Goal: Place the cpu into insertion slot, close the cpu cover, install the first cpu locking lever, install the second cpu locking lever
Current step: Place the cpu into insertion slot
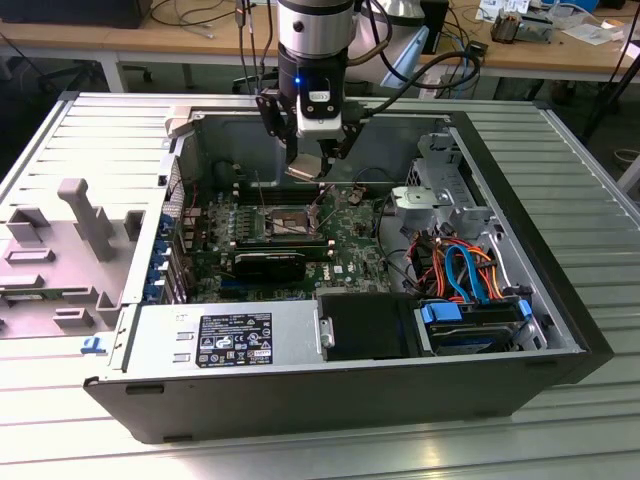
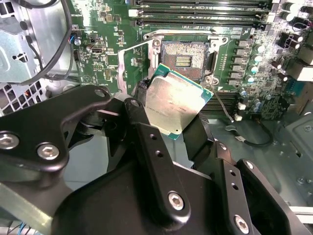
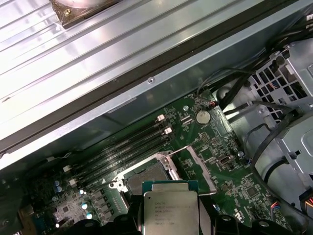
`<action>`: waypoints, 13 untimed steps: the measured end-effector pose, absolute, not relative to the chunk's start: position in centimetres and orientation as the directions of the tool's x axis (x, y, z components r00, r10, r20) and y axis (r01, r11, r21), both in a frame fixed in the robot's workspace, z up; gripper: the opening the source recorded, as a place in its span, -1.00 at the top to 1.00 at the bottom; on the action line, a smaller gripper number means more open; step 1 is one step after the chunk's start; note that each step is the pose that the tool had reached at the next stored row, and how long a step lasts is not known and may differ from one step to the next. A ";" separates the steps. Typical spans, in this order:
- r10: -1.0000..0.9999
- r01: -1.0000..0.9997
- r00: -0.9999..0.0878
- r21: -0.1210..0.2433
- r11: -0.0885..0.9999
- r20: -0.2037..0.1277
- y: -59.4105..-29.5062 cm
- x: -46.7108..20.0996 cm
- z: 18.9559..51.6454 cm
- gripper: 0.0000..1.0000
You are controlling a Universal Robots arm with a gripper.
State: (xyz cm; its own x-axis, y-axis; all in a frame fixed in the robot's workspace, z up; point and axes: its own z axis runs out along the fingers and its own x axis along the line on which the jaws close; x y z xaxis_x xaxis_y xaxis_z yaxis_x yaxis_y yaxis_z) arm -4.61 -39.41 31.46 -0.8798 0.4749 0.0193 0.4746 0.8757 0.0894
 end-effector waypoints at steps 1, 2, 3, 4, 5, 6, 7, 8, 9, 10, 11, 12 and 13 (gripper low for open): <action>0.476 0.476 -0.879 0.089 0.875 0.019 -39.4 -4.6 31.5 -0.08; 0.477 0.477 -0.878 0.089 0.874 0.019 -39.4 -4.6 31.5 -0.08; 0.479 0.479 -0.878 0.089 0.873 0.019 -39.4 -4.6 31.5 -0.08; 0.480 0.480 -0.877 0.089 0.873 0.019 -39.4 -4.6 31.5 -0.08; 0.482 0.482 -0.876 0.089 0.872 0.019 -39.4 -4.6 31.5 -0.08; 0.484 0.484 -0.875 0.089 0.871 0.019 -39.4 -4.6 31.5 -0.08; 0.485 0.485 -0.874 0.089 0.870 0.019 -39.4 -4.6 31.5 -0.08; 0.487 0.486 -0.873 0.089 0.869 0.019 -39.4 -4.6 31.5 -0.08; 0.488 0.488 -0.873 0.089 0.868 0.019 -39.4 -4.6 31.5 -0.08; 0.489 0.489 -0.872 0.089 0.868 0.019 -39.4 -4.6 31.5 -0.08; 0.491 0.491 -0.871 0.089 0.867 0.019 -39.4 -4.6 31.5 -0.08; 0.493 0.493 -0.870 0.089 0.866 0.019 -39.4 -4.6 31.5 -0.08; 0.495 0.495 -0.869 0.089 0.864 0.019 -39.4 -4.6 31.5 -0.08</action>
